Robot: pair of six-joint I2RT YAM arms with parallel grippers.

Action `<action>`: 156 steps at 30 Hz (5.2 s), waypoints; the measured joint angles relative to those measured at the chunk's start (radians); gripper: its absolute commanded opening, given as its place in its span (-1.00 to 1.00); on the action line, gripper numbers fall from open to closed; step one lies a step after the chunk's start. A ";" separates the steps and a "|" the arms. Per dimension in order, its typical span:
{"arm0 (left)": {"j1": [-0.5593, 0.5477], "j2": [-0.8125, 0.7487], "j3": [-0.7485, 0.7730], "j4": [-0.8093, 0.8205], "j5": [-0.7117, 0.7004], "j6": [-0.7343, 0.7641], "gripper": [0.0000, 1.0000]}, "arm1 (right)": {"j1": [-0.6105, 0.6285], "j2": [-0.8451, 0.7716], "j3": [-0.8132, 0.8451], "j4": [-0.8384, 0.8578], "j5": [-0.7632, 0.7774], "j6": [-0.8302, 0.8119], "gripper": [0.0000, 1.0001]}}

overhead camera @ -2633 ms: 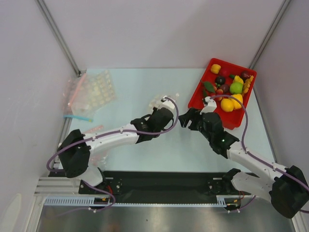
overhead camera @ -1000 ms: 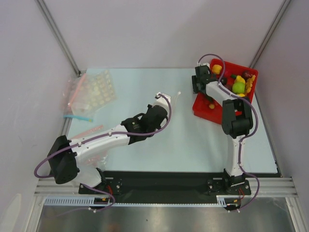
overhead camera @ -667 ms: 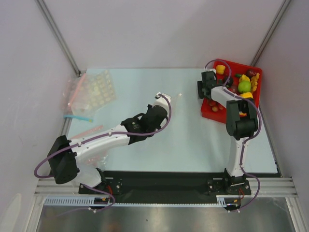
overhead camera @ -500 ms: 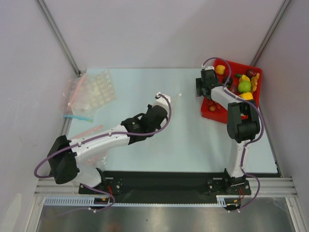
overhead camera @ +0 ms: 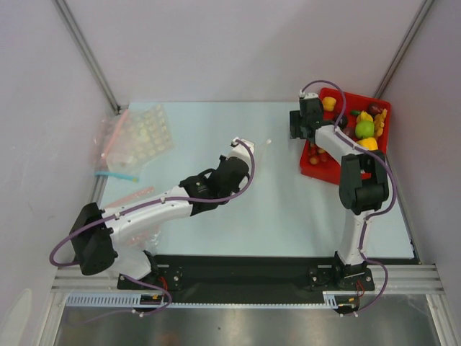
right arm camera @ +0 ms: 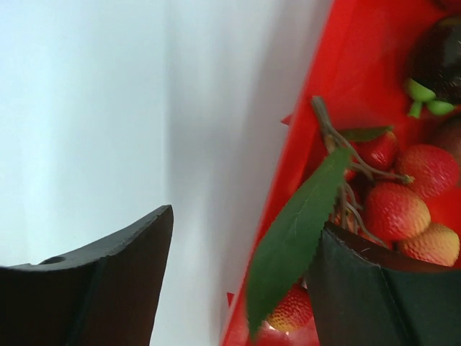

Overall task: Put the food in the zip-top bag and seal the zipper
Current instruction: Adjust the bin at the center of the board, then pick up the fake fruit from the bin, then place the fake fruit in the zipper food storage bag.

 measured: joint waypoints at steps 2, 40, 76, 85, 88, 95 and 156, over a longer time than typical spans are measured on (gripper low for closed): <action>0.000 -0.002 0.000 0.000 0.000 0.000 -0.99 | -0.005 0.000 0.000 -0.013 0.016 0.010 0.40; 0.000 -0.046 -0.014 0.003 -0.003 0.000 -0.99 | 0.159 0.010 0.111 -0.106 -0.114 0.053 0.68; 0.000 -0.050 -0.015 0.002 -0.003 0.000 -0.99 | 0.074 0.185 0.202 -0.124 0.023 -0.237 0.40; 0.000 -0.050 -0.015 0.002 -0.003 0.000 -0.99 | 0.036 0.266 0.308 -0.190 -0.010 -0.232 -1.00; 0.000 -0.050 -0.015 0.002 -0.003 0.000 -1.00 | 0.036 0.253 0.291 -0.186 -0.008 -0.224 -1.00; 0.000 -0.050 -0.015 0.002 -0.002 0.000 -1.00 | 0.036 0.022 0.044 -0.100 -0.002 -0.128 -1.00; 0.000 -0.052 -0.019 0.080 0.432 -0.053 -0.99 | 0.263 -1.350 -1.178 0.935 -0.396 0.760 -1.00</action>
